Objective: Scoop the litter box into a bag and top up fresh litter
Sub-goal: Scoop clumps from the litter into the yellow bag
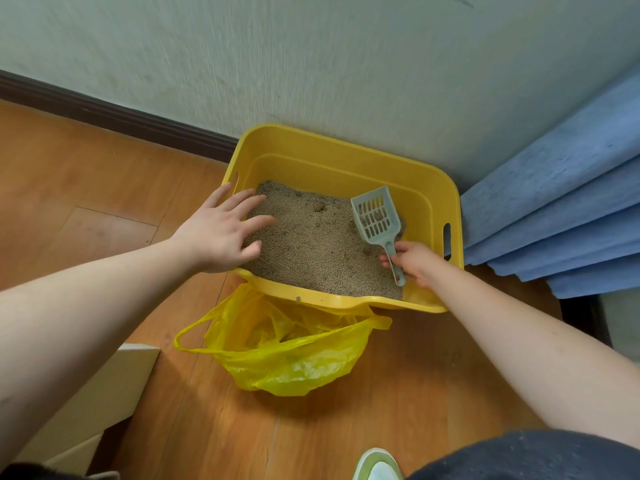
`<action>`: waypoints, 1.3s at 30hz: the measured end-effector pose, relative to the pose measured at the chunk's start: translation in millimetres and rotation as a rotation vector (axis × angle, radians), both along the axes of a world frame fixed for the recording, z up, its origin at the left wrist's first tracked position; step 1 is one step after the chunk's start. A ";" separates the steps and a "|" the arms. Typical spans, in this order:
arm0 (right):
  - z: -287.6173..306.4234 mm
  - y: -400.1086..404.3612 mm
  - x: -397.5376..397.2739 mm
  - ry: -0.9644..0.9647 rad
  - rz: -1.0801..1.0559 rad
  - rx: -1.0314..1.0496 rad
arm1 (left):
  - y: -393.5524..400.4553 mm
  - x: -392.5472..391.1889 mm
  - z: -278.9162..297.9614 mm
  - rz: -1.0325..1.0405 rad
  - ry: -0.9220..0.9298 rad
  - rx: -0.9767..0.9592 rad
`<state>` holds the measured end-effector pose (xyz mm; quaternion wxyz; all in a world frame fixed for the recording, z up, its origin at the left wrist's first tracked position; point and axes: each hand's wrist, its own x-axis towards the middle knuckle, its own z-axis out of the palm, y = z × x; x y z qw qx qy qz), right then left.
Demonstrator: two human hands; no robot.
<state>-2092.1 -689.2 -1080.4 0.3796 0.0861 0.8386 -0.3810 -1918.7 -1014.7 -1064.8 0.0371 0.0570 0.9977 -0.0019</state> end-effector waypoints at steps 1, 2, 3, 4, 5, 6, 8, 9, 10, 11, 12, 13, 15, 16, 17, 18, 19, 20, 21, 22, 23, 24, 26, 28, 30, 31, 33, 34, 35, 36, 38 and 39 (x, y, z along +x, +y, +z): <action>2.2 4.2 0.0 0.017 0.024 0.012 | -0.1 -0.2 0.0 0.001 -0.005 -0.005; 4.2 8.2 -0.2 0.034 0.045 0.026 | -0.2 -0.2 -0.2 0.002 -0.010 -0.012; 6.8 11.2 0.0 0.055 0.070 0.048 | -0.1 -0.1 -0.3 0.004 -0.013 -0.017; 10.2 13.3 0.1 0.074 0.102 0.077 | -0.2 0.0 -0.5 0.005 -0.014 -0.019; 14.0 14.8 0.0 0.086 0.138 0.109 | -0.1 0.1 -0.4 0.006 -0.015 -0.020; 18.2 15.6 0.2 0.088 0.173 0.137 | -0.1 0.2 -0.3 0.006 -0.016 -0.021; 28.9 16.3 1.2 0.056 0.233 0.190 | 0.1 0.2 0.1 0.005 -0.020 -0.025; 34.4 16.3 1.8 0.028 0.255 0.216 | 0.4 0.2 0.4 0.004 -0.019 -0.024; 40.3 16.4 2.7 -0.001 0.278 0.243 | 0.7 0.2 0.7 0.003 -0.017 -0.022; 46.0 16.6 3.5 -0.027 0.307 0.278 | 1.1 0.2 1.0 0.002 -0.017 -0.022; 50.2 16.7 4.0 -0.049 0.339 0.319 | 1.3 0.2 1.2 0.002 -0.018 -0.022; 53.0 16.9 3.8 -0.068 0.367 0.363 | 1.4 0.2 1.3 0.003 -0.019 -0.021; 54.4 17.5 2.8 -0.104 0.400 0.450 | 1.4 0.1 1.7 0.004 -0.015 -0.018; 53.3 17.8 2.1 -0.124 0.406 0.487 | 1.5 0.0 1.9 0.004 -0.016 -0.019; 51.7 17.8 1.7 -0.141 0.411 0.516 | 1.4 -0.2 2.3 0.005 -0.019 -0.021; 50.2 17.4 1.7 -0.156 0.416 0.538 | 1.4 -0.5 2.5 0.006 -0.025 -0.024; 48.4 16.7 1.7 -0.169 0.422 0.559 | 1.5 -0.9 2.6 0.006 -0.030 -0.028; 45.6 16.3 1.4 -0.184 0.426 0.576 | 1.7 -1.1 2.5 0.005 -0.033 -0.032; 42.4 15.8 0.8 -0.198 0.426 0.590 | 1.7 -1.2 2.3 0.005 -0.032 -0.034; 39.1 15.7 0.8 -0.210 0.424 0.596 | 1.7 -1.1 1.9 0.004 -0.029 -0.033; 35.7 15.9 0.8 -0.215 0.420 0.599 | 1.5 -0.9 1.6 0.005 -0.026 -0.031; 32.1 16.3 1.4 -0.216 0.412 0.597 | 1.4 -0.7 1.2 0.005 -0.025 -0.027; 25.4 16.6 3.6 -0.213 0.380 0.573 | 1.3 -0.7 0.7 0.004 -0.020 -0.020; 17.7 15.6 5.7 -0.204 0.326 0.531 | 1.1 -0.9 0.9 -0.002 -0.010 -0.019; 8.7 11.5 7.1 -0.195 0.255 0.462 | 0.7 -1.0 0.8 -0.003 -0.003 -0.018; 3.9 7.9 7.3 -0.189 0.220 0.420 | 0.4 -0.9 0.3 -0.003 0.000 -0.017; -4.6 -0.4 7.3 -0.165 0.164 0.337 | 0.0 -0.6 -0.7 -0.003 0.006 -0.015; -8.0 -5.6 7.3 -0.147 0.142 0.297 | -0.3 -0.7 -1.2 -0.001 0.010 -0.015; -11.1 -11.4 6.7 -0.127 0.121 0.261 | -0.3 -0.6 -1.5 0.000 0.013 -0.016; -14.4 -17.0 6.0 -0.111 0.095 0.229 | -0.6 -0.6 -1.8 -0.001 0.013 -0.017; -22.9 -28.0 3.9 -0.087 0.037 0.179 | -0.8 -0.3 -2.3 -0.002 0.010 -0.020; -27.0 -33.5 2.9 -0.078 0.007 0.162 | -1.0 -0.3 -2.4 0.000 0.010 -0.018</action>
